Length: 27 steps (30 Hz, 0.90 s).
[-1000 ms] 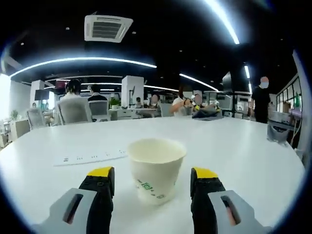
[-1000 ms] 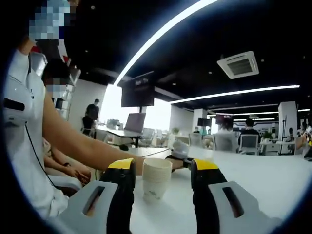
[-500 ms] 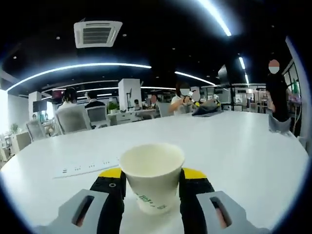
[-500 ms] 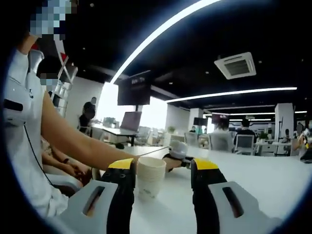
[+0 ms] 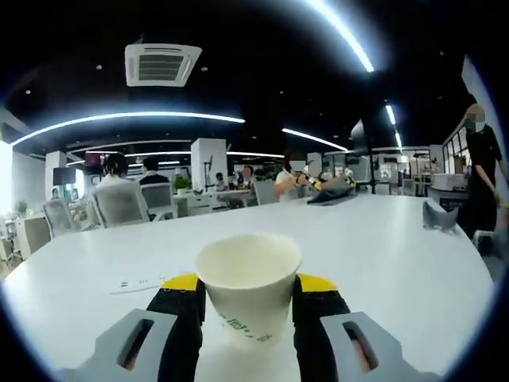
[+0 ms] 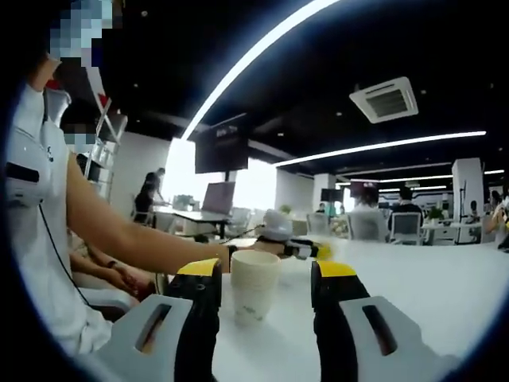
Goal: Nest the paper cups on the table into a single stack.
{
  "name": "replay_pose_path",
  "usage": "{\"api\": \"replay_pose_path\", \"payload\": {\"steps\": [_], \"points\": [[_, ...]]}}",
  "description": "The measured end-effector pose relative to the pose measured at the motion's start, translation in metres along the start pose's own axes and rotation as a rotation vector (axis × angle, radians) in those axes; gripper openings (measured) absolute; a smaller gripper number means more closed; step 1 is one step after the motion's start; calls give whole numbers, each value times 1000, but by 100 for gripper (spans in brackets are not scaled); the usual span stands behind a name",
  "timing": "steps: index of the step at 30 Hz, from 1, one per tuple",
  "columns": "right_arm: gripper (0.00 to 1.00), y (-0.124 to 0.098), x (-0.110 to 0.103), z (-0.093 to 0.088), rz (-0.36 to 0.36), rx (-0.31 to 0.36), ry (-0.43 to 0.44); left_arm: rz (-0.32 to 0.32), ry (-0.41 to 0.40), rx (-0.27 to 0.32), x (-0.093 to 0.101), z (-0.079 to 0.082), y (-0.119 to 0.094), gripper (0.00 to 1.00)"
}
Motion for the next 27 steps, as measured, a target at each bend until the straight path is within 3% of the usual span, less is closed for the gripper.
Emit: {"api": "replay_pose_path", "payload": {"steps": [5, 15, 21, 27], "points": [[47, 5, -4, -3, 10, 10, 12, -2, 13, 39, -10, 22, -35, 46], [47, 20, -16, -15, 46, 10, 36, -28, 17, 73, -11, 43, -92, 45], [46, 24, -20, -21, 61, 9, 47, -96, 5, 81, 5, 56, -120, 46], [46, 23, -21, -21, 64, 10, 47, -191, -13, 104, 31, 82, -149, 46]]}}
Point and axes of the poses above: the point that each gripper's makers call its tool centre point, and the gripper's own axes: y roughly forward along the fingers, x roughly to its right, z roughly out of its top, the point moved 3 cm from there along -y, roughly backward along the fingers, and after that the axes turned 11 degrees about z, right-handed, at the moved point
